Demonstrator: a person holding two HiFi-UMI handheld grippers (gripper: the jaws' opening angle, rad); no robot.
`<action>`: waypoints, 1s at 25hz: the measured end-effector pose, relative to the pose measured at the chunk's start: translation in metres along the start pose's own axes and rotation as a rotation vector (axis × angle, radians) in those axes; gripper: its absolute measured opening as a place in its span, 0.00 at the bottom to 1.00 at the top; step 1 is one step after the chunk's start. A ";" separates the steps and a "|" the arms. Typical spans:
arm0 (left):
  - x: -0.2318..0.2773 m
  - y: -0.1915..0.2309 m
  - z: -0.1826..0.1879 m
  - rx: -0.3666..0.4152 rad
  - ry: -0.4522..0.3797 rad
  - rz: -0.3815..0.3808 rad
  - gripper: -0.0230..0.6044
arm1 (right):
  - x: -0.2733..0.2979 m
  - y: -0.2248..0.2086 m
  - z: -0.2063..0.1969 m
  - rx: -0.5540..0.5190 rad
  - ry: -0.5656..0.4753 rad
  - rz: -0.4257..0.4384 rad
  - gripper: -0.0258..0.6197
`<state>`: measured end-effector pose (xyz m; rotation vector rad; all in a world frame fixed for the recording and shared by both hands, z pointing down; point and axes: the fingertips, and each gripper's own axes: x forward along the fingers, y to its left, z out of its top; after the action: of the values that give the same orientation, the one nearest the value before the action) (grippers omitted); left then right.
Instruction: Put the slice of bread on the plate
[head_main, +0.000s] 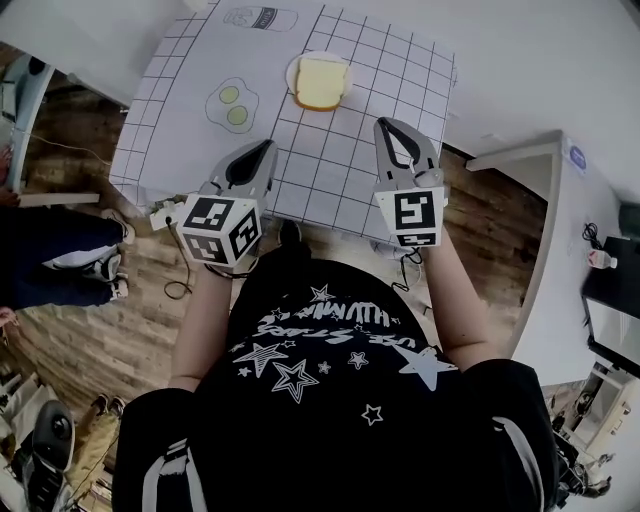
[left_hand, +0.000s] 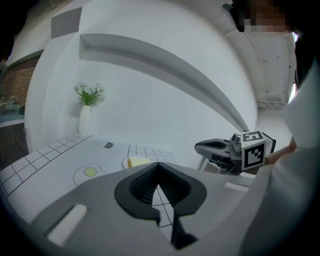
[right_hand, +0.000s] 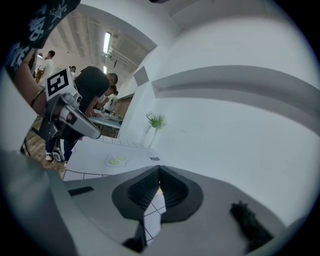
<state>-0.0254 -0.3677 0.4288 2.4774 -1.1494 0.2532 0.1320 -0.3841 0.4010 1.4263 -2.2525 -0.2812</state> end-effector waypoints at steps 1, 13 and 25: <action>-0.003 -0.008 -0.003 0.003 0.001 0.003 0.05 | -0.009 -0.001 -0.002 0.005 -0.006 0.002 0.06; -0.048 -0.098 -0.033 0.021 -0.030 0.055 0.05 | -0.106 0.005 -0.009 0.024 -0.099 0.054 0.06; -0.086 -0.166 -0.050 0.029 -0.074 0.085 0.05 | -0.188 0.020 -0.015 -0.013 -0.122 0.088 0.06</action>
<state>0.0460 -0.1898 0.4003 2.4851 -1.2921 0.2046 0.1906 -0.2059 0.3713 1.3323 -2.3991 -0.3629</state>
